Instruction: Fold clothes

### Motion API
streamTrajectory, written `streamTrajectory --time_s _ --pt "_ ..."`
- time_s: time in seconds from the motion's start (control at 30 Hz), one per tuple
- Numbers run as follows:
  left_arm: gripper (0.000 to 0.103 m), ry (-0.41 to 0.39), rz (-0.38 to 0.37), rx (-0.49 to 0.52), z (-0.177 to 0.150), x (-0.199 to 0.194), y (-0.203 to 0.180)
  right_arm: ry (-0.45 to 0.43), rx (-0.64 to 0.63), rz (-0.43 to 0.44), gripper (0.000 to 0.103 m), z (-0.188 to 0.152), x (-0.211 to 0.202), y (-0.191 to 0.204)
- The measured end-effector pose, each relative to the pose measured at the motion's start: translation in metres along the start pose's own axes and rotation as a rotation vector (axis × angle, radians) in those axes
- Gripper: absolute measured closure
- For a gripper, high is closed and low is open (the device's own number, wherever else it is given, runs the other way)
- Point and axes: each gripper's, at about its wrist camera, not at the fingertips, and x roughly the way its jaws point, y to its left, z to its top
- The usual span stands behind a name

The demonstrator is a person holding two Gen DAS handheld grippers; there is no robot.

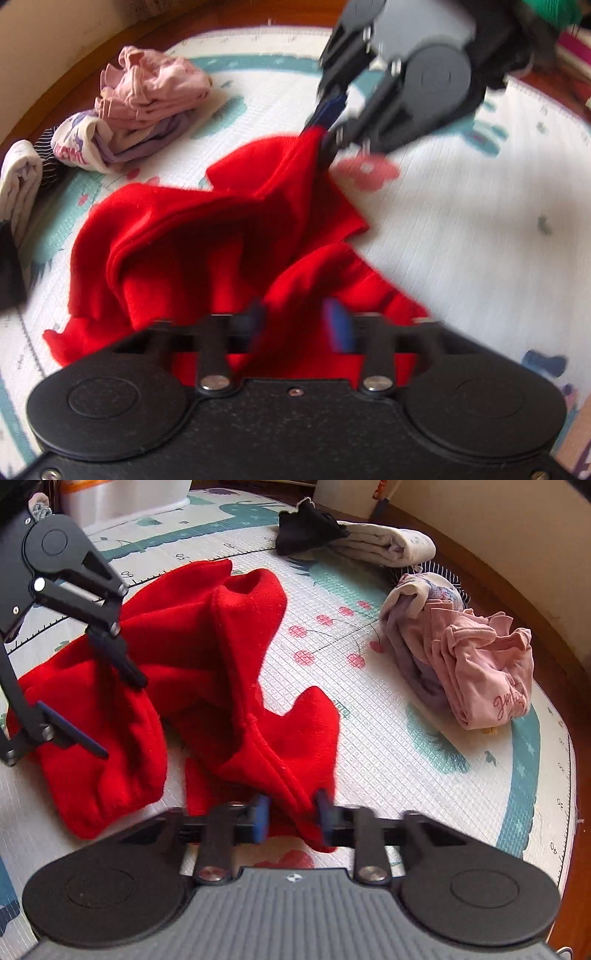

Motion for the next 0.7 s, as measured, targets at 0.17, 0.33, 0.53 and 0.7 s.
streamTrajectory --time_s 0.17,0.33,0.53,0.7 --pt "0.1 -0.053 0.011 0.031 -0.018 -0.033 0.009 -0.01 0.058 0.008 0.092 -0.008 -0.017 -0.022" --pt "0.1 -0.083 0.048 0.007 -0.048 -0.072 0.024 0.0 0.1 0.0 0.093 -0.024 -0.04 -0.039" --pt "0.1 -0.079 0.116 -0.263 -0.084 -0.107 0.069 0.039 0.177 -0.001 0.093 -0.054 -0.071 -0.055" --pt "0.1 -0.059 0.129 -0.485 -0.112 -0.112 0.094 0.094 0.295 0.02 0.093 -0.084 -0.091 -0.073"
